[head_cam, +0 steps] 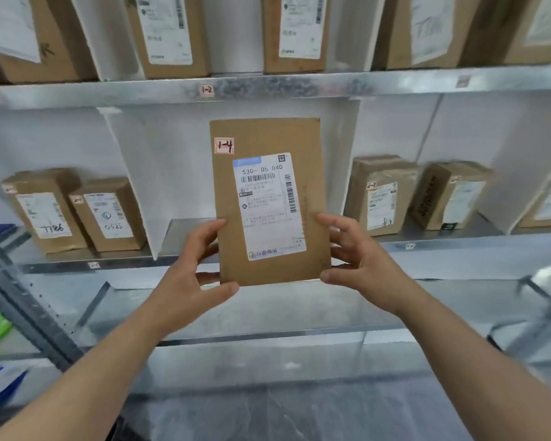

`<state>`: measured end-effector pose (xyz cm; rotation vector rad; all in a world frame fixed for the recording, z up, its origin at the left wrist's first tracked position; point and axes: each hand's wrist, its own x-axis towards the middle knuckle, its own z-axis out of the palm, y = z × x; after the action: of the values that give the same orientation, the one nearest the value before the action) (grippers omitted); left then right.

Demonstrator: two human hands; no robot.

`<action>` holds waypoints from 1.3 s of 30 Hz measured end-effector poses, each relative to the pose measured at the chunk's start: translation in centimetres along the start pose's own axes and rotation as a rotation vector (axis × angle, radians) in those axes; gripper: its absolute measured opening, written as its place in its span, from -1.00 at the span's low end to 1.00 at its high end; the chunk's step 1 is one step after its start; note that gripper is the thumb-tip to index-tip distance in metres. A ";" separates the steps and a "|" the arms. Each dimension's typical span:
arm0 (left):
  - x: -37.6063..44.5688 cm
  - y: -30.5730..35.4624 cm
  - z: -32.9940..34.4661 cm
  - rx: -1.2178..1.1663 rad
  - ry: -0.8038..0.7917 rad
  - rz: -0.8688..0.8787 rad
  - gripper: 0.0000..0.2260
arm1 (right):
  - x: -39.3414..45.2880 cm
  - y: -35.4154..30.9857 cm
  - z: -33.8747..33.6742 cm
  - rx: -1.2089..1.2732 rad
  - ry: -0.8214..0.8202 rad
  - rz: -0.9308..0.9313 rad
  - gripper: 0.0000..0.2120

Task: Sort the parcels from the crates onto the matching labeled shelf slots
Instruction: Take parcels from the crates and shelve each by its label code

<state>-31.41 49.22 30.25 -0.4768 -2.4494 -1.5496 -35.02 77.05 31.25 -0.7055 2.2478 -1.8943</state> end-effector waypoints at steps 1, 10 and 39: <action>0.5 0.3 0.6 -0.006 -0.031 0.021 -0.22 | -0.9 -0.2 -0.5 -0.001 0.037 0.007 -0.26; 2.2 1.4 5.9 -0.144 -0.238 0.142 -0.23 | -8.8 -0.9 -3.1 -0.086 0.280 0.088 -0.24; 8.0 20.5 42.5 -0.222 -0.494 0.333 -0.31 | -33.2 -1.1 -35.0 -0.212 0.528 0.102 -0.21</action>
<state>-31.13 97.06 31.98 -1.3759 -2.3451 -1.7152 -18.66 122.38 32.94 -0.1013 2.7576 -1.9879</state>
